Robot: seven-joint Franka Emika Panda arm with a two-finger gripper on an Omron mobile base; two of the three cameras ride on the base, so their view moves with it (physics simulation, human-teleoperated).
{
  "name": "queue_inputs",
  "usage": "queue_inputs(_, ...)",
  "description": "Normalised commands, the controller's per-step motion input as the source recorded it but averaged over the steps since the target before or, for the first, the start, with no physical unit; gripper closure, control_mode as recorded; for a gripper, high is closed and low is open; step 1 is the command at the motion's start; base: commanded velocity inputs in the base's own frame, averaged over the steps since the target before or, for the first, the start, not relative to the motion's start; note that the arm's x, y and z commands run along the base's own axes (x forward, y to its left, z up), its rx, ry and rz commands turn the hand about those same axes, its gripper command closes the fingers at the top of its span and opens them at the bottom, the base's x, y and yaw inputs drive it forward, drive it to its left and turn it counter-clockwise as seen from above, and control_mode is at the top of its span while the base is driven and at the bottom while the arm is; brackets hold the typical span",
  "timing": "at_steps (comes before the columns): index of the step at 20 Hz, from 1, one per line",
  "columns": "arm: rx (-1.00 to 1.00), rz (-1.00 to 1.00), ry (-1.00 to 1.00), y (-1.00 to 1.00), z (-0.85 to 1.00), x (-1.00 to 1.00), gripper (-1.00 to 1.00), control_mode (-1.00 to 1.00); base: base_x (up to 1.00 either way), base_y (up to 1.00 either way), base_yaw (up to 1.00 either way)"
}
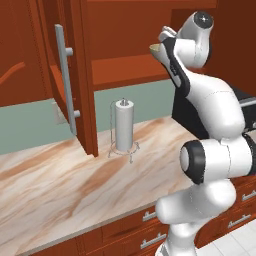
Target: Take the smaller bowl and place it next to the appetizer plate on the dining counter , and place the larger bowl next to the plate with cooked food.
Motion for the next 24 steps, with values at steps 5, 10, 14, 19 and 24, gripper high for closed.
queue_inputs(5, 0.0, -0.01, 0.0, 0.0, -0.06, 0.52, -1.0, -1.0, 0.0, 0.0, 0.0)
queue_inputs(10, 0.0, -0.04, 0.0, 0.0, -0.05, 0.47, -1.0, -1.0, 0.0, 0.0, 0.0)
queue_inputs(14, 0.0, -0.05, 0.0, 0.0, -0.04, 0.42, -1.0, -1.0, 0.0, 0.0, 0.0)
queue_inputs(19, 0.0, -0.06, 0.0, 0.0, -0.11, 0.27, -1.0, -1.0, 0.0, 0.0, 0.0)
queue_inputs(24, 0.0, -0.08, 0.02, 0.0, -0.11, 0.21, 1.0, -1.0, 0.0, 0.0, 0.0)
